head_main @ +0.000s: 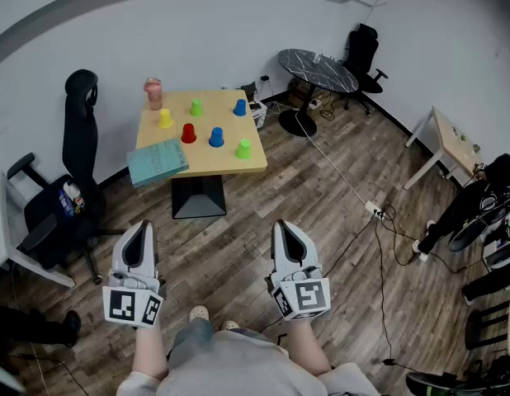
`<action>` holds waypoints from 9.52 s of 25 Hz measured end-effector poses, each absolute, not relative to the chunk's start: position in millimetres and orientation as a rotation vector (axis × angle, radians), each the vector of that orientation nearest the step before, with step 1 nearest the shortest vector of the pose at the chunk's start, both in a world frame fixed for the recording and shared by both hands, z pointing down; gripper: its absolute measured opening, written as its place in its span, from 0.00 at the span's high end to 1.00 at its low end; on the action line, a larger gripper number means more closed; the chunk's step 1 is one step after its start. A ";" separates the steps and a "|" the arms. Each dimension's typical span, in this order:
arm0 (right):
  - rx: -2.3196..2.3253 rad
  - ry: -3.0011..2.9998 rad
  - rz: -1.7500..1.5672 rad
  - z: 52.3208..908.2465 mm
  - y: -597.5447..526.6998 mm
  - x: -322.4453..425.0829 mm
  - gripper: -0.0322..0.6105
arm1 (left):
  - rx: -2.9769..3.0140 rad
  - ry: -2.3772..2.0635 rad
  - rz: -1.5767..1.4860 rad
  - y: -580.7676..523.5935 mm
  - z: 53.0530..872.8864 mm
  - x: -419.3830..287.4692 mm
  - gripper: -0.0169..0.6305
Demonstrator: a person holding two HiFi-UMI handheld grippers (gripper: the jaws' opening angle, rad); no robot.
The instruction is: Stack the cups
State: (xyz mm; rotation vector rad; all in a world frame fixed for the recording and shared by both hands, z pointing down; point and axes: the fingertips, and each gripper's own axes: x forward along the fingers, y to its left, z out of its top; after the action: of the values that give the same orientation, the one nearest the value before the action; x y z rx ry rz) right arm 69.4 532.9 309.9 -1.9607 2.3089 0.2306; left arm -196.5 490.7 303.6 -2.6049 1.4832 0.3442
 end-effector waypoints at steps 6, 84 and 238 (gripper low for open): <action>-1.961 2.306 0.229 310.3 531.3 69.5 0.95 | -2.604 1.481 0.348 488.8 301.8 -194.4 0.89; -1.689 2.785 -0.152 391.8 -42.7 83.7 0.94 | -2.755 1.518 0.057 -66.8 379.9 -96.5 0.88; -1.976 2.842 -0.753 546.7 -128.6 77.5 0.61 | -2.963 1.722 -0.736 -214.2 639.4 -192.0 0.47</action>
State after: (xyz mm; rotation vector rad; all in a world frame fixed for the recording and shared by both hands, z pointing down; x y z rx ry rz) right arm 77.5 -128.6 546.7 -1.9761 2.8418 -0.7525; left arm -192.0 -214.2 639.4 -2.9633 1.7215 -0.7363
